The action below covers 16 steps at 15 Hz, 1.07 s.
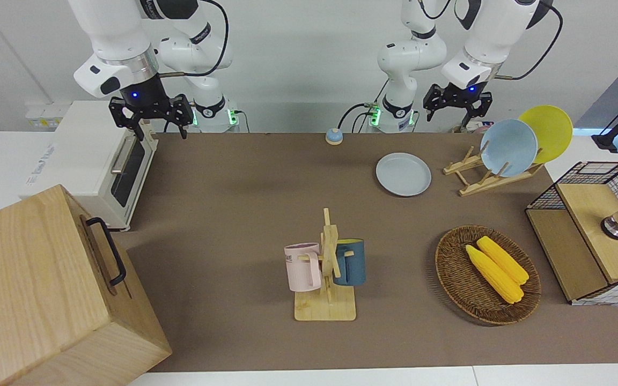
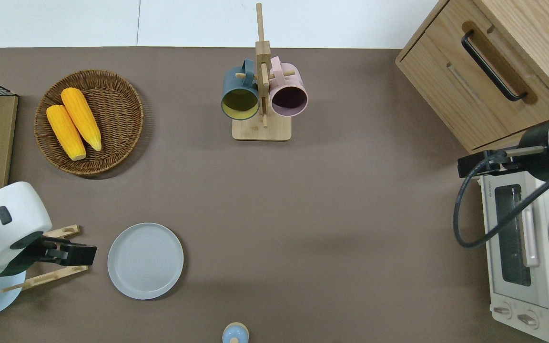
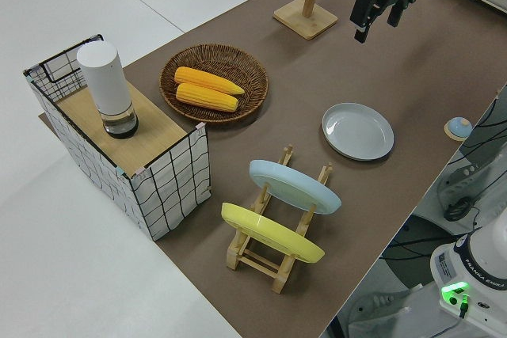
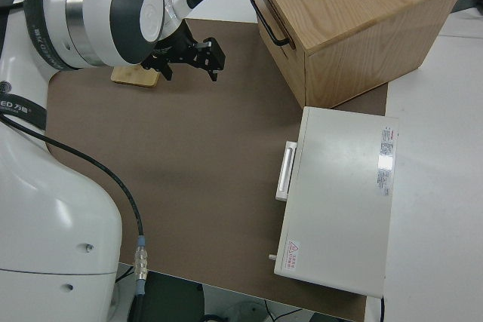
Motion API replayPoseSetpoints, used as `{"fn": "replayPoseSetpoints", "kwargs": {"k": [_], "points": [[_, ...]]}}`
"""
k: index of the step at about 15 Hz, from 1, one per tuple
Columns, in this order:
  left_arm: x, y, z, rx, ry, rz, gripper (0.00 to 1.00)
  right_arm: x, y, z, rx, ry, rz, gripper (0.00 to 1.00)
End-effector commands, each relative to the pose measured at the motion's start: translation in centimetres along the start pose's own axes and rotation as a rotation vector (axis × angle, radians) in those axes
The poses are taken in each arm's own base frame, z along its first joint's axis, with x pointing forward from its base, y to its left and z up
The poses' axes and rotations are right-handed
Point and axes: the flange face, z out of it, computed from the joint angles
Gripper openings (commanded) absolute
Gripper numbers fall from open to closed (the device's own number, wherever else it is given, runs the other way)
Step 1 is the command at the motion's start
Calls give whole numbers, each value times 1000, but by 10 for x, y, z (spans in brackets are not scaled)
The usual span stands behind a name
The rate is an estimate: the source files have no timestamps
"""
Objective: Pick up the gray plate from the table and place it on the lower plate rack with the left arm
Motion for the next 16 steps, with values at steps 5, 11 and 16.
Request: {"fn": "replayPoseSetpoints", "kwargs": {"k": [5,11,16], "points": [[-4,2,2,19,-23,-1,1000,1,2,-3,-1,-4,15,983],[-6,3,12,15,-49,-1,1000,1,2,-3,-1,-5,17,983],[-5,15,32,27,-52,-14,1000,1,2,-3,-1,-5,15,983]]}}
